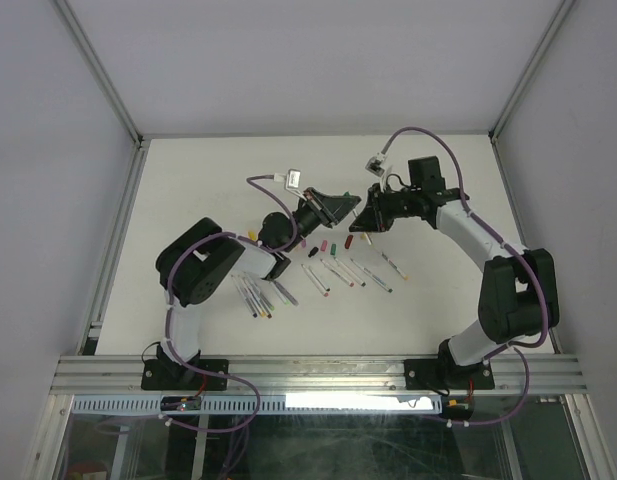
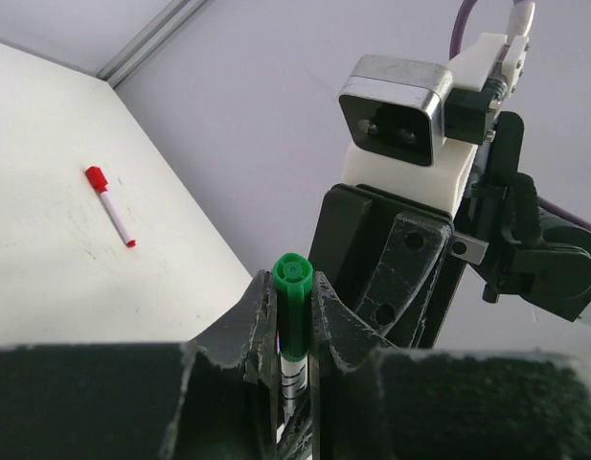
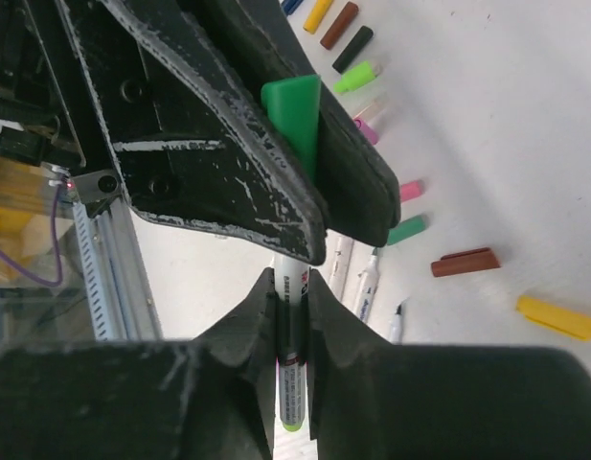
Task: Open the pen caps
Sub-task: Open the pen cap from the pen.
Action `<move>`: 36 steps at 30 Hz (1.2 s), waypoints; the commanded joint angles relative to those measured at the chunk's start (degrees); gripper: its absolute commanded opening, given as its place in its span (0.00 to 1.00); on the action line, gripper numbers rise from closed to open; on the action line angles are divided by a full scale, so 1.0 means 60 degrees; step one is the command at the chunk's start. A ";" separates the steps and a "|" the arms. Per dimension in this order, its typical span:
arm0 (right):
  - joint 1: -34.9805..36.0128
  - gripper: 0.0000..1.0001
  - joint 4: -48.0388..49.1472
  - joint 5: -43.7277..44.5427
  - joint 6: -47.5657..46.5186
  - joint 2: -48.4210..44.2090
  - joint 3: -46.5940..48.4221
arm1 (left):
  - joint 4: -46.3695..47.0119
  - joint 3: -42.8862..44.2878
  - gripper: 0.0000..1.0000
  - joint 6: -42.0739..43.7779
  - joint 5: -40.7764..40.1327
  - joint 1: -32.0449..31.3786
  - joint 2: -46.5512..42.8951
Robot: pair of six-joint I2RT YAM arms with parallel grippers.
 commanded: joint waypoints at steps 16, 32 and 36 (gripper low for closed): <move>0.0966 0.00 -0.0739 -0.0218 -0.0711 0.0056 0.0466 | -0.0973 -0.1233 0.00 0.2739 -0.3199 0.3189 -0.4864; 0.0018 0.00 -0.1552 0.2041 -0.2113 -0.0272 0.0729 | -0.2538 -0.3087 0.00 0.1941 0.0068 0.3879 -0.7065; -0.0595 0.00 -0.2260 0.2655 -0.2538 0.0054 0.1039 | -0.3355 -0.3701 0.00 0.1854 0.0900 0.3886 -0.7803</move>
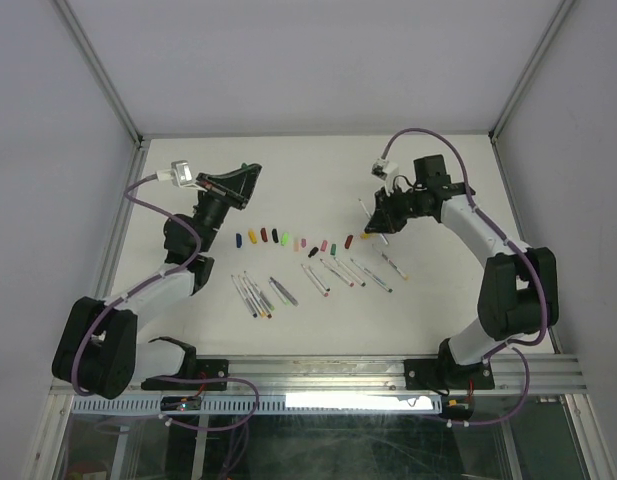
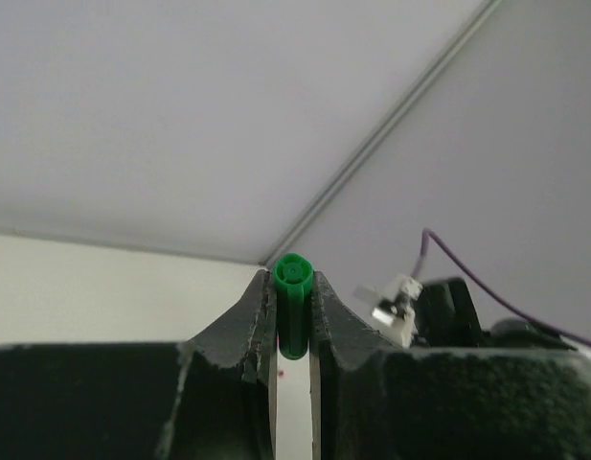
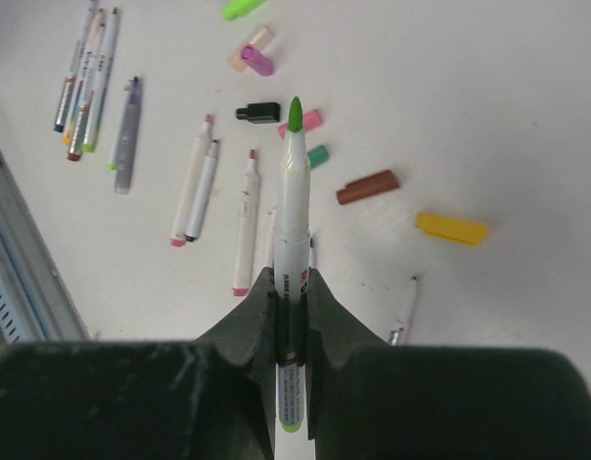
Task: Open the pen caps
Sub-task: Open the pen cap from the pen, then place the pen at the center of the board.
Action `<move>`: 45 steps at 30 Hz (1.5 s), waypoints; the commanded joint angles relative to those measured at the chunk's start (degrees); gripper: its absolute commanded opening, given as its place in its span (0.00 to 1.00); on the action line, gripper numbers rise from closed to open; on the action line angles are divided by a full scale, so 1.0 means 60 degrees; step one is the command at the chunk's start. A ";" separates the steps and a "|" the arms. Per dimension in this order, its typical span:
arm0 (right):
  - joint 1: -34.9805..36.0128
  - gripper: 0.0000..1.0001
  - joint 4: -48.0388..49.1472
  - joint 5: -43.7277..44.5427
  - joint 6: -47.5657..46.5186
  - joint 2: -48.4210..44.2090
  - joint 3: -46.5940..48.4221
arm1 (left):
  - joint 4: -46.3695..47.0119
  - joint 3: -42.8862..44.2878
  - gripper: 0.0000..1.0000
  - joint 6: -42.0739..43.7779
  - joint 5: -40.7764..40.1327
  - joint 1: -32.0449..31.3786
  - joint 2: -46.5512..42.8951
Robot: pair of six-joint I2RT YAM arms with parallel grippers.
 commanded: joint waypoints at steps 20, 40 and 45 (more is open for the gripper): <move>-0.1117 0.01 -0.1599 0.4704 -0.0780 0.2174 0.1035 | -0.1279 -0.1841 0.00 -0.0524 0.1934 -0.1296 -0.1231; -0.1003 0.25 -0.2517 0.4958 -0.1035 0.2785 0.0784 | -0.1728 -0.0702 0.00 0.0017 0.0206 -0.3370 0.0771; -0.0996 0.29 -0.2575 0.4935 -0.1025 0.2857 0.0789 | -0.1603 -0.0536 0.00 -0.0037 0.0175 -0.3551 0.1192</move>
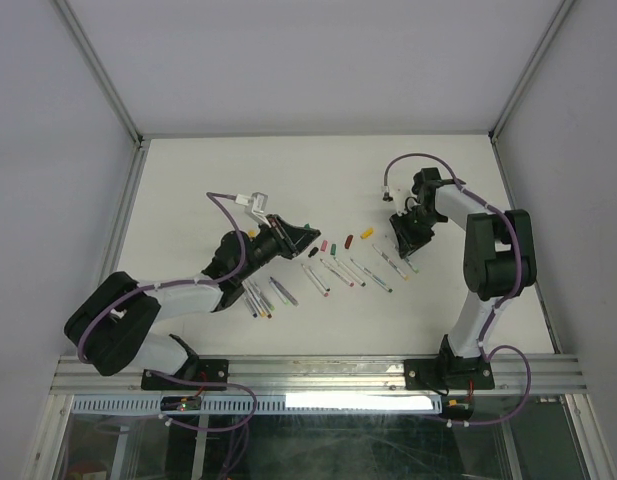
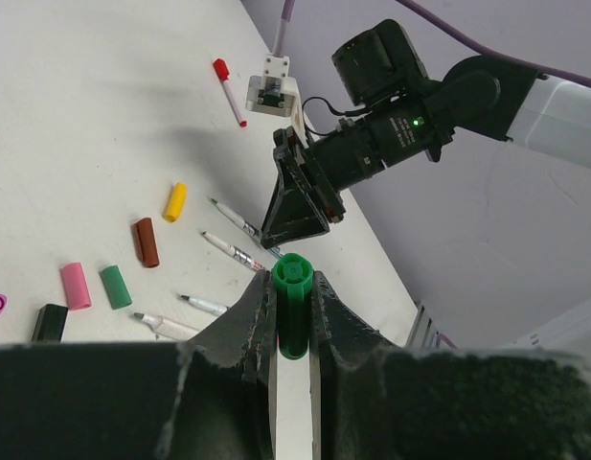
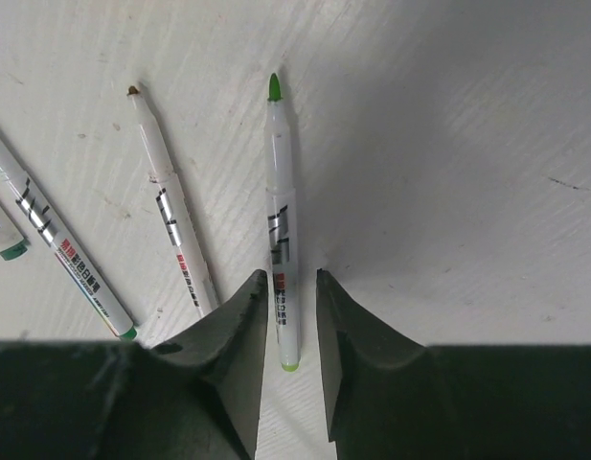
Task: Open the pen caps
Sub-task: Place the pen at the center of the board.
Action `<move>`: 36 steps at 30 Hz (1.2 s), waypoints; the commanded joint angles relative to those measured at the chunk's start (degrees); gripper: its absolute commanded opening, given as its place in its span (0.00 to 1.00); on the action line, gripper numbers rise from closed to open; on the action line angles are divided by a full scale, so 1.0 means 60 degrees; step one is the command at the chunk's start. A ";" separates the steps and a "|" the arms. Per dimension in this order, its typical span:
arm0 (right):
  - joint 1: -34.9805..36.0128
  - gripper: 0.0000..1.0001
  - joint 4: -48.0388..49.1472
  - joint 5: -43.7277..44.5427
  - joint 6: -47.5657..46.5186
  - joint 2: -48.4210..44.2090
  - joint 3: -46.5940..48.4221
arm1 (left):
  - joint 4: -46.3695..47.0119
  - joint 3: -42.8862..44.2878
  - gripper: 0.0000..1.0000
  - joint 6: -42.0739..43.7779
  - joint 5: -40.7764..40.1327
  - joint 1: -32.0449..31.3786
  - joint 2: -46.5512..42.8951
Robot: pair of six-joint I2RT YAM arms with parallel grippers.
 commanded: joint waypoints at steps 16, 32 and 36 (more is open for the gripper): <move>-0.0496 0.37 0.0179 -0.1159 -0.0039 -0.0870 0.0158 | -0.1908 0.2787 0.00 -0.0092 -0.2190 -0.1284 0.2579; -0.1128 0.40 0.0511 -0.1357 0.0141 -0.1034 0.0065 | -0.5641 0.7506 0.00 0.0357 -0.2832 -0.1698 0.5445; -0.1334 0.40 0.0604 -0.1485 0.0207 -0.1208 0.0040 | -0.6488 0.8639 0.00 0.0443 -0.2966 -0.1718 0.6111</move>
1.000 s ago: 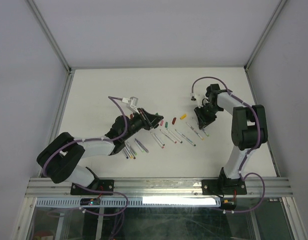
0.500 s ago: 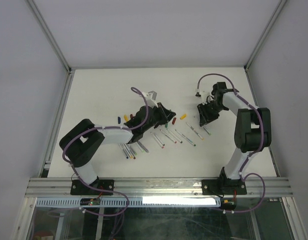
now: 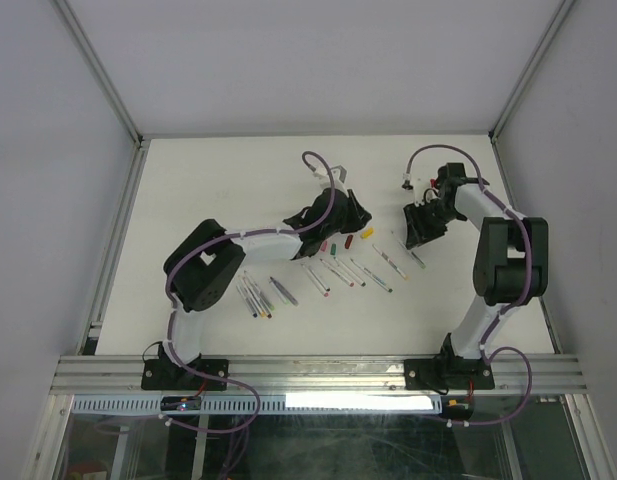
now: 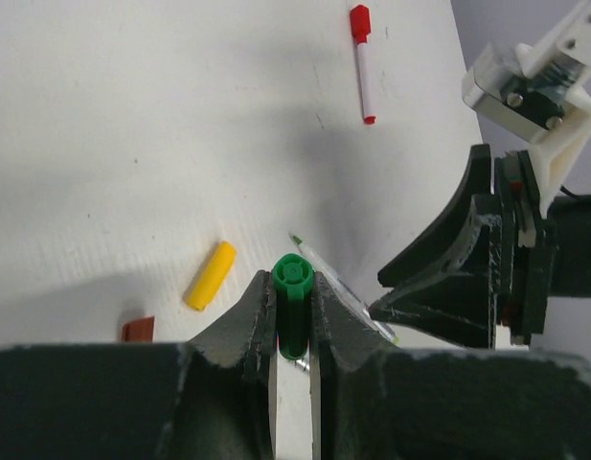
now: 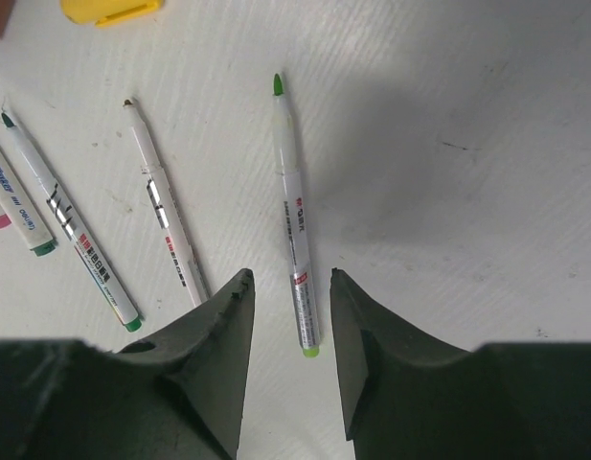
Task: Open the pen caps
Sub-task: Place the pen at the center of the board, then place the pen cap at the center of the board.
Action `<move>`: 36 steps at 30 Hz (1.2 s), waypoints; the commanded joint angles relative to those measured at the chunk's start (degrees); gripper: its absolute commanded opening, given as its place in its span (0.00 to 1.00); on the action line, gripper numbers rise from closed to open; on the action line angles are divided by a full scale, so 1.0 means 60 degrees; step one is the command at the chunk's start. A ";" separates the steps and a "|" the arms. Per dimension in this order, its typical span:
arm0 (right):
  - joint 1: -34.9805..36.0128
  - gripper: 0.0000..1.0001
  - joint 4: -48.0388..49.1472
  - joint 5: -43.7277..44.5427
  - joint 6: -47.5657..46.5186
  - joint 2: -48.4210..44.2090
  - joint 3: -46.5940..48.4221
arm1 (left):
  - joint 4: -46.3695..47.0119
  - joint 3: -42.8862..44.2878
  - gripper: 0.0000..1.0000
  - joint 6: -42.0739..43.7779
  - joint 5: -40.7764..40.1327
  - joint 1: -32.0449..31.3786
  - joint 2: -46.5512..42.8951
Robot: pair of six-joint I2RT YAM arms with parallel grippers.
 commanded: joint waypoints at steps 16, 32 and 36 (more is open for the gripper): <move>-0.1039 0.40 0.0995 -0.0284 0.0643 -0.1137 -0.0146 | -0.4219 0.6280 0.06 0.0865 -0.0953 -0.0177 0.3816; -0.1448 0.40 0.1147 -0.0468 0.0782 -0.1210 -0.0185 | -0.4957 0.7799 0.25 0.1466 -0.1194 -0.0177 0.4796; -0.1588 0.41 0.1262 -0.0595 0.0894 -0.1251 -0.0223 | -0.4989 0.7830 0.28 0.1544 -0.1165 -0.0166 0.4805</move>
